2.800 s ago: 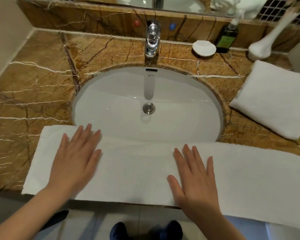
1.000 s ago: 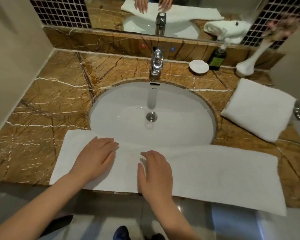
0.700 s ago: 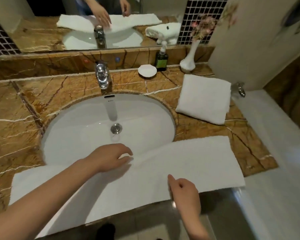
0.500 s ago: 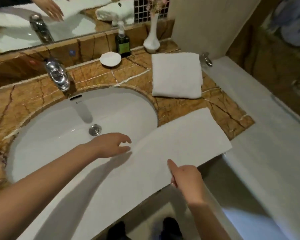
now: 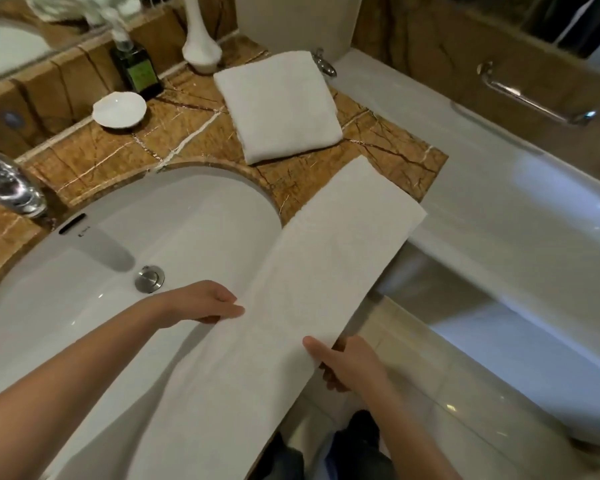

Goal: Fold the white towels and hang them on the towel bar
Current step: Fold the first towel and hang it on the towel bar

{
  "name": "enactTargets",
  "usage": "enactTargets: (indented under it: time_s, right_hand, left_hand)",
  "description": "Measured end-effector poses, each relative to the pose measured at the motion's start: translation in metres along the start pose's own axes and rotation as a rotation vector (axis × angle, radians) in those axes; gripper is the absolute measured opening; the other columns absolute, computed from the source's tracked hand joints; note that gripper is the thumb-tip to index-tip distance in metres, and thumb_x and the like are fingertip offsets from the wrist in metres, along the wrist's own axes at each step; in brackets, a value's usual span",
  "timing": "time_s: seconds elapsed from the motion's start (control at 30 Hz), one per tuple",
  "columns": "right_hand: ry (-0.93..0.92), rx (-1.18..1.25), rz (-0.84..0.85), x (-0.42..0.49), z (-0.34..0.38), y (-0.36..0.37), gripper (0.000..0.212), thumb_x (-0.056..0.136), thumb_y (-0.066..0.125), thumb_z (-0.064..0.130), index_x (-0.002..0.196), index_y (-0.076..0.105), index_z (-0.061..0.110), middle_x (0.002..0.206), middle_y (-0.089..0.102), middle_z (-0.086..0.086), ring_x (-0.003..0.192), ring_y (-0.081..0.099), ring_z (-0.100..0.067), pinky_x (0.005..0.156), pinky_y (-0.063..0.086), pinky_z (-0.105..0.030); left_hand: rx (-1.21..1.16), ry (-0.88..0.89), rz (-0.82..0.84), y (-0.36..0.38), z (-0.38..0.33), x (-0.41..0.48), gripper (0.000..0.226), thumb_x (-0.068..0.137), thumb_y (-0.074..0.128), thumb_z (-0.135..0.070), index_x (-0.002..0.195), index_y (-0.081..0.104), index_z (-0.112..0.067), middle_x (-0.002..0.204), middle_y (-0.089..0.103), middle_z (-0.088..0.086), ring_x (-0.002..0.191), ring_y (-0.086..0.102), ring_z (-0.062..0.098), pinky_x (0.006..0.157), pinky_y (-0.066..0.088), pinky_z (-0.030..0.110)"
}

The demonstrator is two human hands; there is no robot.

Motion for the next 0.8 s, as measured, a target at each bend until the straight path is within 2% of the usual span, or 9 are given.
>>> enactTargets:
  time_s: [0.07,0.17,0.33,0.4,0.47,0.57,0.63,0.7,0.8]
  right_hand:
    - [-0.004,0.028,0.008,-0.002,-0.003,0.0,0.056,0.074,0.066,0.063,0.077,0.067,0.007,0.054,0.068,0.003,0.049,0.065,-0.009,0.05,0.053,-0.021]
    - [0.002,0.083,0.05,-0.006,-0.001,0.0,0.041,0.084,0.065,0.049,0.077,0.067,0.008,0.055,0.069,0.0,0.052,0.067,-0.012,0.053,0.054,-0.021]
    - [-0.003,0.312,0.063,-0.019,0.005,-0.01,0.018,0.092,0.061,0.029,0.085,0.066,0.013,0.065,0.07,0.003,0.053,0.066,-0.007,0.053,0.052,-0.018]
    - [-0.034,0.391,0.056,-0.025,0.01,-0.015,0.017,0.093,0.06,0.026,0.09,0.067,0.011,0.07,0.071,0.002,0.059,0.066,-0.009,0.06,0.054,-0.021]
    - [-0.072,0.459,0.069,-0.03,0.018,-0.019,0.02,0.094,0.058,0.023,0.099,0.067,0.006,0.083,0.072,-0.008,0.072,0.067,-0.016,0.071,0.057,-0.025]
    - [-0.168,0.513,0.084,-0.036,0.034,-0.031,0.024,0.095,0.056,0.021,0.109,0.065,0.003,0.099,0.072,-0.016,0.09,0.067,-0.026,0.085,0.055,-0.035]
    - [-0.23,0.534,0.068,-0.04,0.046,-0.044,0.029,0.093,0.058,0.022,0.114,0.063,0.002,0.099,0.069,-0.012,0.087,0.064,-0.022,0.084,0.052,-0.034]
    - [-0.293,0.566,0.053,-0.043,0.06,-0.059,0.025,0.091,0.06,0.019,0.113,0.065,0.008,0.106,0.072,-0.009,0.095,0.066,-0.02,0.088,0.05,-0.036]
    - [-0.381,0.601,0.061,-0.051,0.087,-0.084,0.023,0.084,0.066,0.017,0.106,0.07,0.012,0.103,0.074,-0.005,0.097,0.07,-0.02,0.09,0.053,-0.035]
  left_hand:
    - [-0.048,0.013,0.039,0.0,0.001,-0.001,0.045,0.085,0.069,-0.028,0.056,0.035,-0.02,0.059,0.03,0.0,0.055,0.03,0.013,0.06,0.031,0.022]
    - [-0.15,0.018,0.08,0.001,0.001,-0.003,0.031,0.076,0.076,-0.033,0.066,0.058,-0.01,0.065,0.05,0.006,0.061,0.048,0.015,0.061,0.043,0.021]
    - [-0.239,0.053,0.004,-0.006,-0.009,-0.013,0.056,0.062,0.085,-0.038,0.079,0.055,0.006,0.075,0.034,0.008,0.07,0.034,0.023,0.067,0.037,0.026]
    - [-0.274,0.075,-0.078,-0.009,-0.017,-0.018,0.058,0.056,0.085,-0.039,0.077,0.056,0.007,0.068,0.032,0.008,0.063,0.036,0.018,0.061,0.041,0.021]
    - [-0.325,0.103,-0.125,-0.012,-0.026,-0.026,0.051,0.054,0.083,-0.037,0.073,0.06,0.003,0.061,0.043,0.005,0.056,0.045,0.013,0.056,0.045,0.017]
    - [-0.417,0.146,-0.147,-0.014,-0.044,-0.04,0.036,0.057,0.08,-0.033,0.079,0.075,-0.006,0.084,0.073,0.013,0.07,0.068,0.017,0.063,0.055,0.021]
    - [-0.465,0.185,-0.189,-0.02,-0.056,-0.048,0.044,0.053,0.084,-0.037,0.083,0.075,-0.005,0.087,0.073,0.014,0.072,0.069,0.017,0.065,0.057,0.022]
    - [-0.498,0.232,-0.249,-0.027,-0.069,-0.057,0.054,0.044,0.088,-0.046,0.079,0.075,-0.008,0.078,0.072,0.008,0.068,0.066,0.013,0.062,0.055,0.02]
    - [-0.563,0.307,-0.329,-0.035,-0.088,-0.07,0.045,0.048,0.084,-0.04,0.078,0.076,-0.008,0.077,0.072,0.006,0.069,0.066,0.013,0.063,0.055,0.019]
Point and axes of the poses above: each hand's wrist, its own x-axis towards the middle knuckle, its own y-axis out of the palm, z = x × y, the point moved 7 cm from there along x, towards the middle knuckle
